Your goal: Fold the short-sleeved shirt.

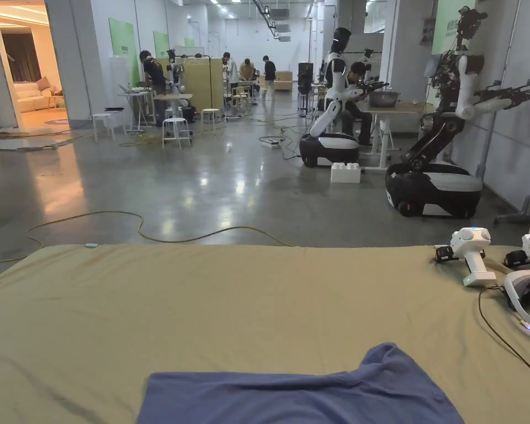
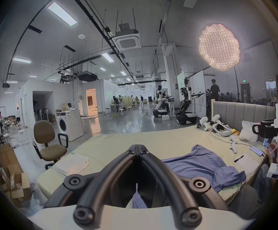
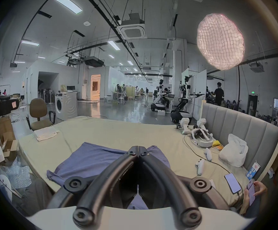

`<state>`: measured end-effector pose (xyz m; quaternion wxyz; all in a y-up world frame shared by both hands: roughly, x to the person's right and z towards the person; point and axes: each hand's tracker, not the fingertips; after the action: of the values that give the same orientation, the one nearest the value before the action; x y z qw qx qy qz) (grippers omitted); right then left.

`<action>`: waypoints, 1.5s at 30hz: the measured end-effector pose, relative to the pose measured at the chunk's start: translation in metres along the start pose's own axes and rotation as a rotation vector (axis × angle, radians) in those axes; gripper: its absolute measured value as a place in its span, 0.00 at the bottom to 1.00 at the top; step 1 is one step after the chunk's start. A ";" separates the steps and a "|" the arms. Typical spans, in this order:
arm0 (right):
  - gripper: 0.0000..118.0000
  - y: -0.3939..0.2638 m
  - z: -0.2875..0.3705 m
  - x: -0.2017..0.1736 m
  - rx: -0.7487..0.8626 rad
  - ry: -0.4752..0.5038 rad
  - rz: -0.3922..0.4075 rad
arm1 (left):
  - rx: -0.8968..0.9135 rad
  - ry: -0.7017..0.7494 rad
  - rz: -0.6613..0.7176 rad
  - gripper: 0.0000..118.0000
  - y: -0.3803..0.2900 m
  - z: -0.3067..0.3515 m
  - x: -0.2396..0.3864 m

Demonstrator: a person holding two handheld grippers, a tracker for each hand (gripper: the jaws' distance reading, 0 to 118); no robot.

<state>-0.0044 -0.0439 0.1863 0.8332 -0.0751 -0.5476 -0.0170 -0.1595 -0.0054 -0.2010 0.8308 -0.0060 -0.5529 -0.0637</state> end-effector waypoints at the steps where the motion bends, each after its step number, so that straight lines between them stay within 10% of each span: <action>1: 0.00 0.001 -0.001 0.001 0.001 0.003 -0.001 | -0.007 0.001 -0.002 0.00 -0.001 0.000 -0.002; 11: 0.00 -0.017 -0.003 0.005 -0.069 0.068 -0.044 | -0.364 -0.163 0.187 0.06 -0.082 -0.057 -0.044; 13: 0.00 -0.026 -0.004 0.008 -0.110 0.077 -0.078 | -0.442 -0.227 0.285 0.23 -0.114 -0.072 -0.055; 15: 0.00 -0.034 -0.007 0.012 -0.151 0.088 -0.112 | -0.534 -0.219 0.233 0.63 -0.145 -0.089 -0.059; 17: 0.00 -0.040 -0.007 0.013 -0.178 0.073 -0.124 | -0.648 -0.209 0.175 0.73 -0.170 -0.108 -0.058; 27: 0.00 -0.062 -0.006 0.034 -0.271 0.019 -0.191 | -0.900 -0.222 0.171 0.69 -0.237 -0.171 -0.052; 30: 0.00 -0.065 -0.005 0.040 -0.285 0.008 -0.204 | -0.943 -0.197 0.146 0.27 -0.243 -0.180 -0.046; 41: 0.01 -0.086 -0.021 0.072 -0.447 -0.136 -0.213 | -1.057 -0.249 -0.016 0.10 -0.250 -0.200 -0.012; 45: 0.64 -0.138 -0.061 0.118 -0.617 -0.181 -0.255 | -1.081 -0.232 -0.071 0.10 -0.251 -0.208 -0.008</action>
<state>0.0834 -0.1830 0.2854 0.7103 -0.2559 -0.5934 -0.2790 0.0002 -0.2706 -0.3041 0.6403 -0.4197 -0.5293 -0.3655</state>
